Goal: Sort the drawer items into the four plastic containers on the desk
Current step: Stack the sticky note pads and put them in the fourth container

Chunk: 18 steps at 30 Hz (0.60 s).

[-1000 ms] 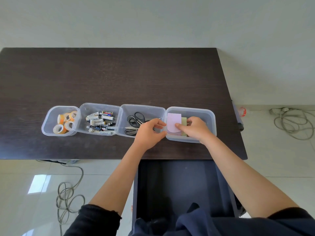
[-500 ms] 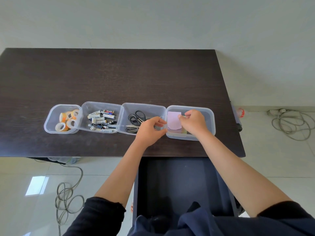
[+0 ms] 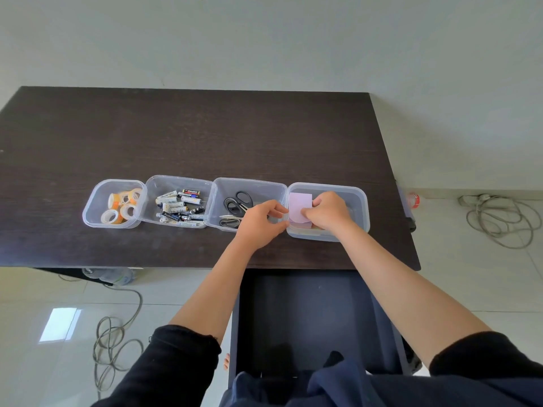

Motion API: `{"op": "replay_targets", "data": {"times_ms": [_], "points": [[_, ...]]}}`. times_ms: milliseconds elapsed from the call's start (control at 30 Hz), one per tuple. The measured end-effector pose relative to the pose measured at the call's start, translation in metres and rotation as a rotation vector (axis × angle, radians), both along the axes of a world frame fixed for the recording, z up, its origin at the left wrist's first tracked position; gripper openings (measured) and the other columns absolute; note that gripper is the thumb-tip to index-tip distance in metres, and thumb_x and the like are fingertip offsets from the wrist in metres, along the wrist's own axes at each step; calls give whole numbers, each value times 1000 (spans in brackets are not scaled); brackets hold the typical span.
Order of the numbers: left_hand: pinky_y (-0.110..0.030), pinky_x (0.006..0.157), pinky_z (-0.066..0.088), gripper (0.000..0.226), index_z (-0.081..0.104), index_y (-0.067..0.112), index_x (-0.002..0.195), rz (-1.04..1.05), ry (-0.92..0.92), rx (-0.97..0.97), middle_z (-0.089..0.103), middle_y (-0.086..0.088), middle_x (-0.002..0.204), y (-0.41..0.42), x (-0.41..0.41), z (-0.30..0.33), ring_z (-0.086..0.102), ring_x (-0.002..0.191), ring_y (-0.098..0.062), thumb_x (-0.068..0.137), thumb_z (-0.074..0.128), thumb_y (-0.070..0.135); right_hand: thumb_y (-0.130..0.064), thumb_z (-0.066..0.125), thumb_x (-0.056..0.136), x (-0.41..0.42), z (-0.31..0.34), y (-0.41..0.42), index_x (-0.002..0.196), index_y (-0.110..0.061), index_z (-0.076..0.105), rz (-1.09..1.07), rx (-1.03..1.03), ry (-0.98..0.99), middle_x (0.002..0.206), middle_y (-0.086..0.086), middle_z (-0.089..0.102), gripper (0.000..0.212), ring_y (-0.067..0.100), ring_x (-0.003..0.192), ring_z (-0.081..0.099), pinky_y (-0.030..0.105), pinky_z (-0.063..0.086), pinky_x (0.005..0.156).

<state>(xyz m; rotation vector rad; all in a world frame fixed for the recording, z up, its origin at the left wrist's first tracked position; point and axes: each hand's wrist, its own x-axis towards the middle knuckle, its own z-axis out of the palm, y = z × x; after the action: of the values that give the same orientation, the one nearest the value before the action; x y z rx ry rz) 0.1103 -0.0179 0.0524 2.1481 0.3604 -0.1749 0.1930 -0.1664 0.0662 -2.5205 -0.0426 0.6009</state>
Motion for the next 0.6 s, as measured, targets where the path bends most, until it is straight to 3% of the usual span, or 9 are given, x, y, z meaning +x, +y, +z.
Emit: {"op": "replay_targets", "data": {"times_ms": [233, 333, 433, 600], "points": [[-42, 88, 54, 21, 65, 28, 100, 3, -6, 9, 67, 5, 100, -1, -1, 0, 62, 87, -17, 80, 72, 28, -27, 69, 83, -4, 1, -4, 94, -12, 64, -10, 60, -18, 98, 6, 68, 20, 18, 82, 62, 19, 38, 53], [-41, 88, 54, 20, 65, 29, 99, 2, -7, 7, 68, 4, 101, -1, -1, 0, 62, 85, -16, 80, 72, 28, -28, 68, 83, -6, 0, -1, 117, -13, 55, -27, 98, -16, 116, 6, 62, 39, 24, 102, 61, 26, 48, 73], [-40, 87, 54, 20, 65, 29, 99, -1, -10, 16, 68, 4, 101, -1, -1, 1, 61, 84, -16, 80, 72, 28, -29, 68, 83, -8, -3, 5, 129, -14, 48, 7, 67, -11, 128, 7, 57, 52, 26, 113, 56, 35, 52, 91], [-34, 86, 53, 20, 63, 25, 103, -45, -8, 68, 67, 1, 105, 1, 0, 5, 61, 89, -15, 84, 68, 27, -30, 64, 87, -7, -2, 1, 133, -14, 45, -40, 138, 7, 131, 7, 57, 52, 25, 115, 56, 34, 49, 92]]}}
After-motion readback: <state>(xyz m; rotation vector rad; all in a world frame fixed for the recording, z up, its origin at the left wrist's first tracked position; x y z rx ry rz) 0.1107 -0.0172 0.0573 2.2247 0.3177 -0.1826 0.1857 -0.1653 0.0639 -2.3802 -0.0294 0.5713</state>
